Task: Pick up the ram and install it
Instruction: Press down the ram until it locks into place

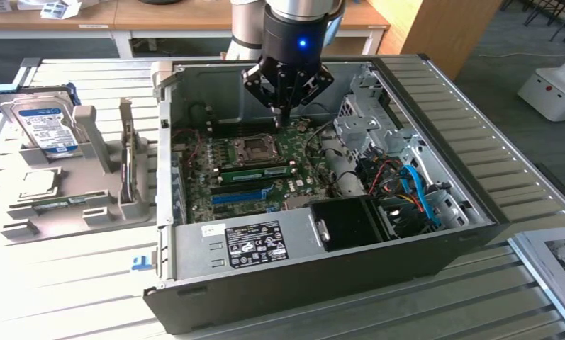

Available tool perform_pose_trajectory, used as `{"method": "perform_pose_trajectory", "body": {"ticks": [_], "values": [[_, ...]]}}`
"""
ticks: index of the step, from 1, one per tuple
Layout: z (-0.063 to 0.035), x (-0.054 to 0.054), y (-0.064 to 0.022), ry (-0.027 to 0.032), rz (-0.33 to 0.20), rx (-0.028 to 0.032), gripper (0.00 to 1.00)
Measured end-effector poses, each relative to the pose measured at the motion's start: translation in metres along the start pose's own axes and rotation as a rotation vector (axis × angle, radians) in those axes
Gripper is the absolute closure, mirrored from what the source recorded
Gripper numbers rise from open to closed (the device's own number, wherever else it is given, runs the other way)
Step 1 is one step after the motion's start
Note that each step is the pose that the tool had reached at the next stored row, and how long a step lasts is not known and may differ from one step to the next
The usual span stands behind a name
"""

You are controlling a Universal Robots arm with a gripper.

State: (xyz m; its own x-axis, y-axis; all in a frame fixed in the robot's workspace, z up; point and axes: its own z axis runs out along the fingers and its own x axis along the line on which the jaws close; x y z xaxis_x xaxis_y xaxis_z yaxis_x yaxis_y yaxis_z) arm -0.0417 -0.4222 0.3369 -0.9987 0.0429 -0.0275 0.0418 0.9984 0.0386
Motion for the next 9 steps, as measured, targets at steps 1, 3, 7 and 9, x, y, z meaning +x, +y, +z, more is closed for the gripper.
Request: {"method": "perform_pose_trajectory", "body": {"ticks": [1,3,7,9], "values": [[0.0,0.0,0.0,-0.0001,0.001,0.0,0.9],[0.0,0.0,0.0,-0.0001,0.001,0.0,0.9],[0.0,0.0001,0.0,0.0003,0.002,0.0001,0.9],[0.0002,0.0001,0.0,0.0015,0.002,0.0,0.9]]}}
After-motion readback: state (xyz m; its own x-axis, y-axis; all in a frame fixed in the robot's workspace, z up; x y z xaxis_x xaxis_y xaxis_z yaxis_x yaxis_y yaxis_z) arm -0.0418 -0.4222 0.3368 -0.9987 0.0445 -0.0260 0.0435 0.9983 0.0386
